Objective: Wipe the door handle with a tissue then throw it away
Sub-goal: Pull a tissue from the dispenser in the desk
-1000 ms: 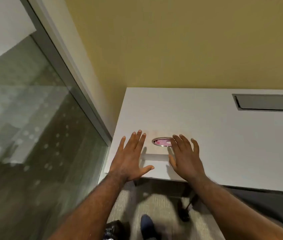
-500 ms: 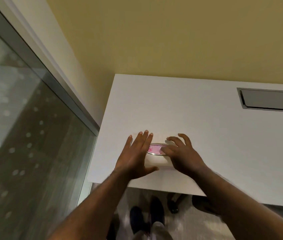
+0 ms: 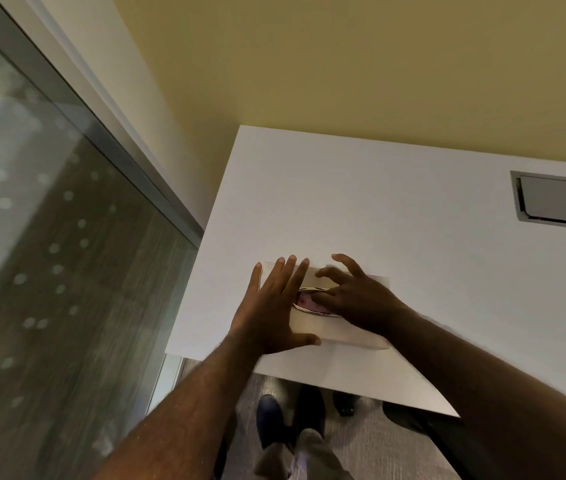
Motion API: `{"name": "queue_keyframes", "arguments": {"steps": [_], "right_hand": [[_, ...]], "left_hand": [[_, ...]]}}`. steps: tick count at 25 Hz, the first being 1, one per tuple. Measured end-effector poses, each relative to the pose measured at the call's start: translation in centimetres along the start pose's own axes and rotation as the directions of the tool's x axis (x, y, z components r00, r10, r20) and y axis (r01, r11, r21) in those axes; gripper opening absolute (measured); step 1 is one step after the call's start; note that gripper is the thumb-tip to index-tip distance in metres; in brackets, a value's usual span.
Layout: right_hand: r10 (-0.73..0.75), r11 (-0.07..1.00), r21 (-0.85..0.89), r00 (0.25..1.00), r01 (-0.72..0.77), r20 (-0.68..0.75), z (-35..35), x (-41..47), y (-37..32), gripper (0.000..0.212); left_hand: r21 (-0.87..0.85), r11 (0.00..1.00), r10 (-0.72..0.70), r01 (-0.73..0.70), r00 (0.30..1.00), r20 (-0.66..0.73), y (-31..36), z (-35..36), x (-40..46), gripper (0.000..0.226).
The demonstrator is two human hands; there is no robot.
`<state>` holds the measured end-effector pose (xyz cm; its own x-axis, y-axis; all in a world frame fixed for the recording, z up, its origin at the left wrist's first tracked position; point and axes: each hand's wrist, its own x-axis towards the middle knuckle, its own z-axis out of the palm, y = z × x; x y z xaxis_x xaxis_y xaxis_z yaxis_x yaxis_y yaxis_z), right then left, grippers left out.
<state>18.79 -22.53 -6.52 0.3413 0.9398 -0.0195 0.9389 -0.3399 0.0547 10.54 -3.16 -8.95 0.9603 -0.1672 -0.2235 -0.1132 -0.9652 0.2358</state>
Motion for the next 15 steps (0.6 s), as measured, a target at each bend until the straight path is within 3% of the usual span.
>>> {"name": "queue_keyframes", "arguments": {"steps": [9, 15], "right_hand": [[-0.097, 0.994, -0.055, 0.995, 0.096, -0.019, 0.2, 1.0, 0.6, 0.043], [-0.152, 0.986, -0.086, 0.987, 0.146, -0.062, 0.4, 1.4, 0.8, 0.054]], "left_hand": [[-0.015, 0.999, -0.029, 0.030, 0.998, 0.055, 0.1, -0.4, 0.2, 0.134], [-0.003, 1.000, -0.017, 0.018, 0.998, 0.065, 0.3, -0.7, 0.2, 0.132]]}}
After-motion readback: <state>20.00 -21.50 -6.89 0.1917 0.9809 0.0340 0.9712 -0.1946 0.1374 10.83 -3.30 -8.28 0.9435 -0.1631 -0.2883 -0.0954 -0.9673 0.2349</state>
